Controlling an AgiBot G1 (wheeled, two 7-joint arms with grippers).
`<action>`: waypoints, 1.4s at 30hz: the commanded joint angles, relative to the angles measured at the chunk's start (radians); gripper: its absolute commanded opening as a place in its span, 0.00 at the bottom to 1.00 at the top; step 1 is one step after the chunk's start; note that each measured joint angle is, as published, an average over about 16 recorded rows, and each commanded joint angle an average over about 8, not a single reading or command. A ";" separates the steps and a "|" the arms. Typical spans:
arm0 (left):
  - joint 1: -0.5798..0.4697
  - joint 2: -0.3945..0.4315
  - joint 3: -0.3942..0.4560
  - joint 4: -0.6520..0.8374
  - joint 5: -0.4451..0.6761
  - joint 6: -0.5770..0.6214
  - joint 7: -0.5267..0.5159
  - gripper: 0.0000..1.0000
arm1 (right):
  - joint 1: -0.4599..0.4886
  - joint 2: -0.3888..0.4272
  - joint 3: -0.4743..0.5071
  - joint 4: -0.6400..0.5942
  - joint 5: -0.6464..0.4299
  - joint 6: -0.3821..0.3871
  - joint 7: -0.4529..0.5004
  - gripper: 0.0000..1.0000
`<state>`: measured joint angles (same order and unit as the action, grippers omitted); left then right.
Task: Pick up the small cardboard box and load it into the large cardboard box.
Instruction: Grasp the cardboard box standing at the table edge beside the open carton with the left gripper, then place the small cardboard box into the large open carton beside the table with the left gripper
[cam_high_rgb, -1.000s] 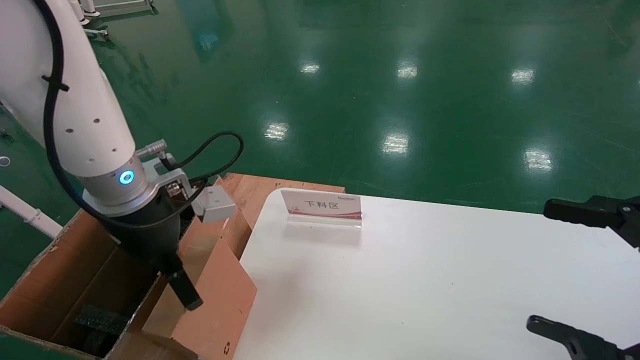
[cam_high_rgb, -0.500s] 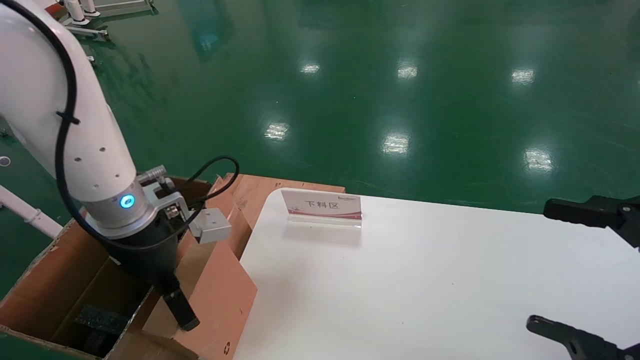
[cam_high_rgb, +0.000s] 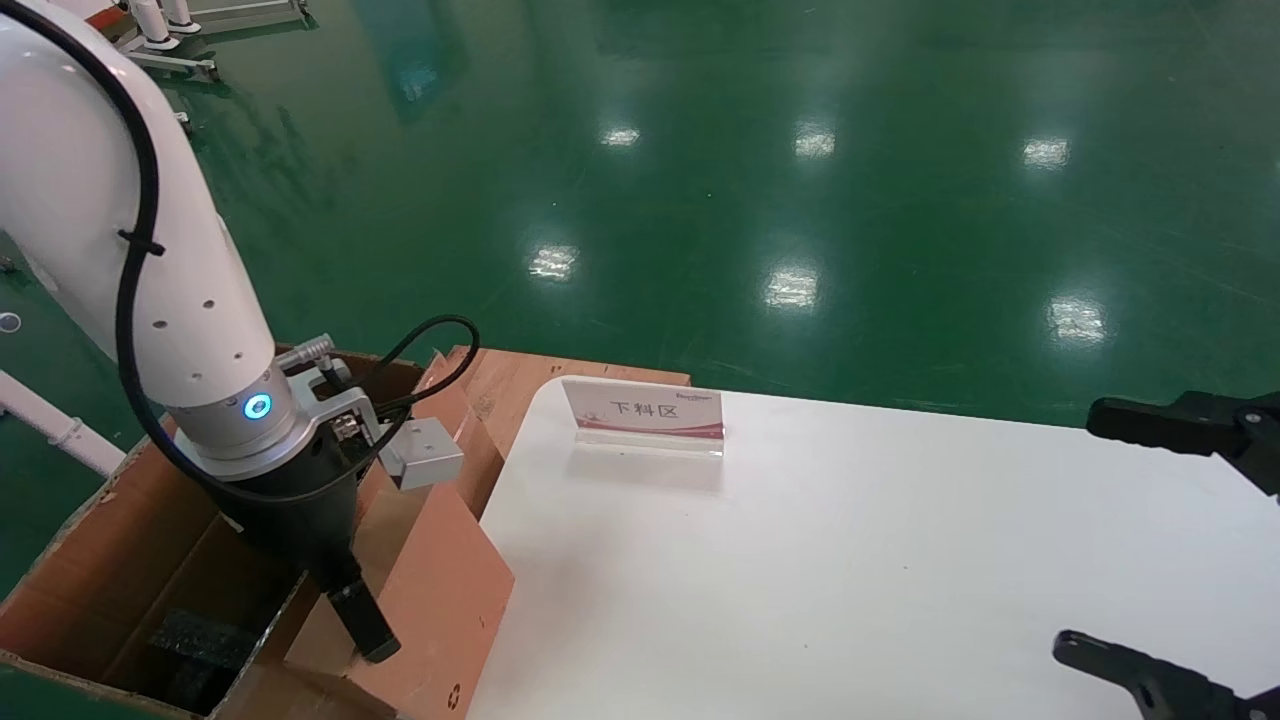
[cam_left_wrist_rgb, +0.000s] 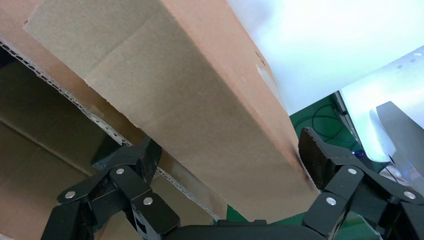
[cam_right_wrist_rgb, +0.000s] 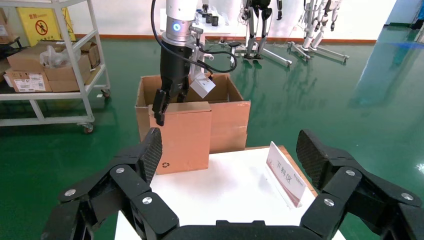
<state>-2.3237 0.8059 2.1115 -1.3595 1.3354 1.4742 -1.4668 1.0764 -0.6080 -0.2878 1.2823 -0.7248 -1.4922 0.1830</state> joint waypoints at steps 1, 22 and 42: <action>-0.001 0.000 -0.001 0.000 0.000 0.001 0.000 0.00 | 0.000 0.000 0.000 0.000 0.000 0.000 0.000 0.00; -0.004 0.002 -0.003 0.000 0.000 0.007 0.000 0.00 | 0.000 0.000 0.000 0.000 0.000 0.000 0.000 0.00; -0.125 -0.045 -0.052 0.024 -0.058 0.054 0.078 0.00 | 0.000 0.000 -0.001 -0.001 0.000 0.000 0.000 0.00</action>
<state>-2.4690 0.7655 2.0600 -1.3282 1.2851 1.5297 -1.3926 1.0768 -0.6080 -0.2883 1.2816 -0.7246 -1.4924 0.1827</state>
